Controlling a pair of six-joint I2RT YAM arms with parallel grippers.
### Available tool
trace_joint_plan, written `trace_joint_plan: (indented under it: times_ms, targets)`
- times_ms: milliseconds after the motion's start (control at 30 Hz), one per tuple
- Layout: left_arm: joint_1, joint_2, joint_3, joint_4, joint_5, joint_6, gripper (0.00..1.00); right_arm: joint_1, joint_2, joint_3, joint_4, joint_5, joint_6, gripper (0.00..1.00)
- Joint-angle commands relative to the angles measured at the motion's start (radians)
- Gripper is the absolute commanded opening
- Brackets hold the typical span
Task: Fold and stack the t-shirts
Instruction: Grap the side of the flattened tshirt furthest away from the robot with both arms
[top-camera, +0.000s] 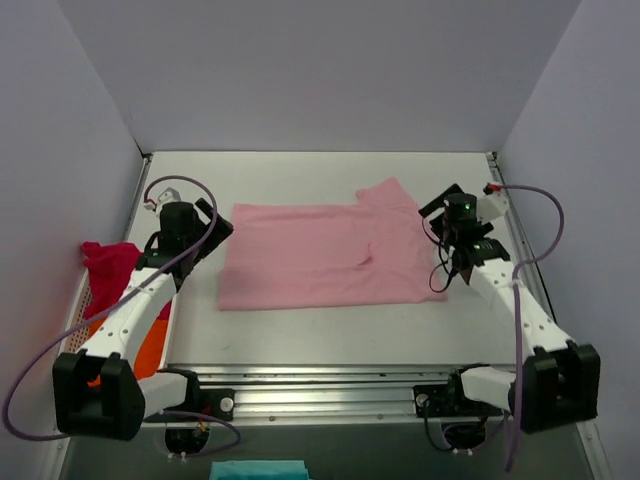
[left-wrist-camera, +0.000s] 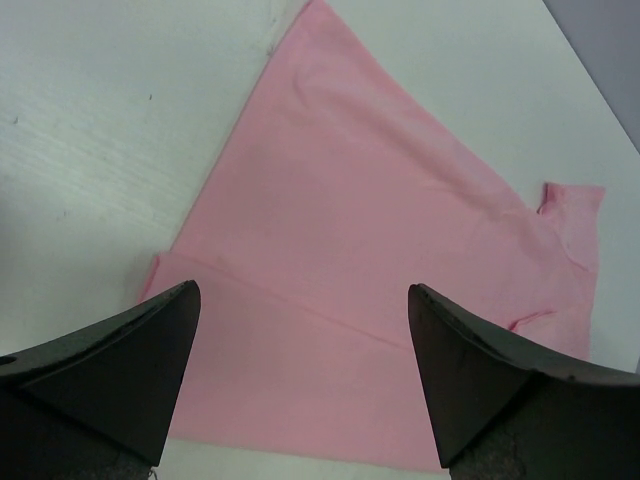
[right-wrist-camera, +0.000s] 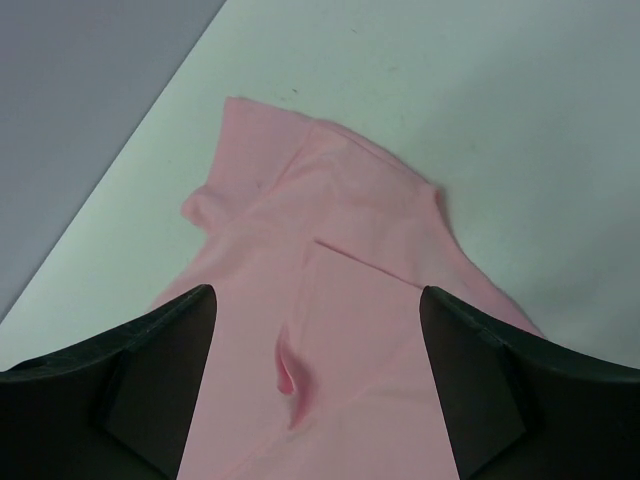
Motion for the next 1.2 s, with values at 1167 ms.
trace_joint_plan:
  times_ms: [1167]
  targets:
    - [0.226, 0.877, 0.477, 0.503, 0.391, 0.049, 1.0, -0.042, 1.446, 1.205, 0.164, -0.25, -0.278, 0.78]
